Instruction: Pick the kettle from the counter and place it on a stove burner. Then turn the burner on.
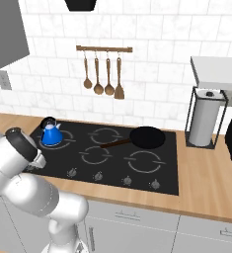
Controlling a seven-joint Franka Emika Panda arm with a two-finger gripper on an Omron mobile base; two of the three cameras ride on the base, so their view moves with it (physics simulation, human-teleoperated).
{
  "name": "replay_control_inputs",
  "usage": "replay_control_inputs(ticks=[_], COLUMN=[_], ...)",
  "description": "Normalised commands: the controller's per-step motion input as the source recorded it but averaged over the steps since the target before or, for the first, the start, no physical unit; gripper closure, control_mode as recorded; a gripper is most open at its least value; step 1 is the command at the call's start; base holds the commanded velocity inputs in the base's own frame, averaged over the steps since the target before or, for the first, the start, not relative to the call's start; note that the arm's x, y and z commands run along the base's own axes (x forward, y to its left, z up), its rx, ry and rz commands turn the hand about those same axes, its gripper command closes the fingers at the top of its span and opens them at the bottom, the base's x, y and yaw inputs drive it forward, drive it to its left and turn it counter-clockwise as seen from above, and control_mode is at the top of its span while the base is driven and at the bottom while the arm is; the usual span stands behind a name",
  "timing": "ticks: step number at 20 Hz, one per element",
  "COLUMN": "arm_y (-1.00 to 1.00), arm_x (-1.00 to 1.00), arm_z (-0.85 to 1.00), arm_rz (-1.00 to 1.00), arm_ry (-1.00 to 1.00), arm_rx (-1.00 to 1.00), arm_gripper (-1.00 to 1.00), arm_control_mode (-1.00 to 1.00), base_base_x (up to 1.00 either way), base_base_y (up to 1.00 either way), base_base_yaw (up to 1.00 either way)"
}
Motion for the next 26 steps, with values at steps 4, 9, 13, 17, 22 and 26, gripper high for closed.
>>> replay_control_inputs(ticks=[4, 9, 13, 17, 22, 26], arm_y=[0.0, 0.0, 0.0, 0.0, 0.1, 0.16], arm_x=[0.0, 0.0, 0.0, -0.04, -0.15, -0.2], arm_z=[0.0, 0.0, 0.0, 0.0, 0.0, -0.01], arm_rz=[0.0, 0.0, 0.0, 0.09, 0.35, 0.45], arm_ry=[0.0, 0.0, 0.0, 0.0, 0.0, 0.0], arm_rx=[0.0, 0.0, 0.0, -0.02, -0.12, -0.17], arm_gripper=[-1.0, 1.0, 1.0, 1.0, 1.0, 1.0], arm_control_mode=[-1.0, -1.0, -1.0, -1.0, -1.0, -1.0], base_base_x=[0.0, 0.0, 0.0, 0.0, 0.0, 0.0], base_base_y=[0.0, 0.0, 0.0, 0.0, 0.0, 0.0], base_base_yaw=[0.0, 0.0, 0.0, 0.0, 0.0, 0.0])
